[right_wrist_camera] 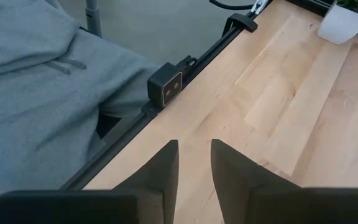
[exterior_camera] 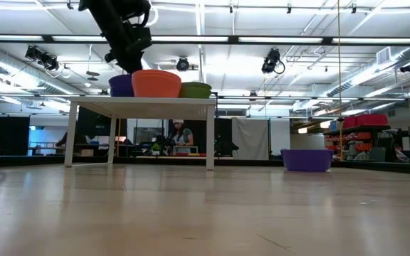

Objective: Pick & Place Mini bowls
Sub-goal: Stack the blue bowl on top of the blue bowls on the shelf, then stack the white bowl on top of the white bowls on the shelf

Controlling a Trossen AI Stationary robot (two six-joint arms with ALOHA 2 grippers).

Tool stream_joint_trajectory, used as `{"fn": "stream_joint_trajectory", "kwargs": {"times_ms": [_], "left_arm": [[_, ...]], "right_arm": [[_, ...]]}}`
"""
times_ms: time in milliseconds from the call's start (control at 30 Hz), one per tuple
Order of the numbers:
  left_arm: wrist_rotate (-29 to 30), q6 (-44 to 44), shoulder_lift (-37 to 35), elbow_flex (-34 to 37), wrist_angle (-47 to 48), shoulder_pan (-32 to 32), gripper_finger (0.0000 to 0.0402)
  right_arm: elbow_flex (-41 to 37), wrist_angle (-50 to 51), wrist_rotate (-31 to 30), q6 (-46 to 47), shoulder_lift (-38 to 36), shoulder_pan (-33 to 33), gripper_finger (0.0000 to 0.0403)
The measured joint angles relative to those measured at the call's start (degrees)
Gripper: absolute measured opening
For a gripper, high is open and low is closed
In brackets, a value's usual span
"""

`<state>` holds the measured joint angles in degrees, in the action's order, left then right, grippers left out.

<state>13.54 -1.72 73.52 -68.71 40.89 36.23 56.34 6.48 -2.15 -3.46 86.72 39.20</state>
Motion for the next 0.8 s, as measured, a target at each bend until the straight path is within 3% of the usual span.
{"fn": "stream_joint_trajectory", "kwargs": {"times_ms": [300,800], "left_arm": [[0.05,0.04,0.0,0.55,-0.49,-0.02,0.0017],[-2.47,1.76,-0.96,-1.2,-0.43,-0.07,0.011]], "right_arm": [[0.0,0.0,0.0,0.0,0.02,0.0,0.0096],[0.0,0.03,0.0,0.0,0.02,0.0,0.0096]]}}
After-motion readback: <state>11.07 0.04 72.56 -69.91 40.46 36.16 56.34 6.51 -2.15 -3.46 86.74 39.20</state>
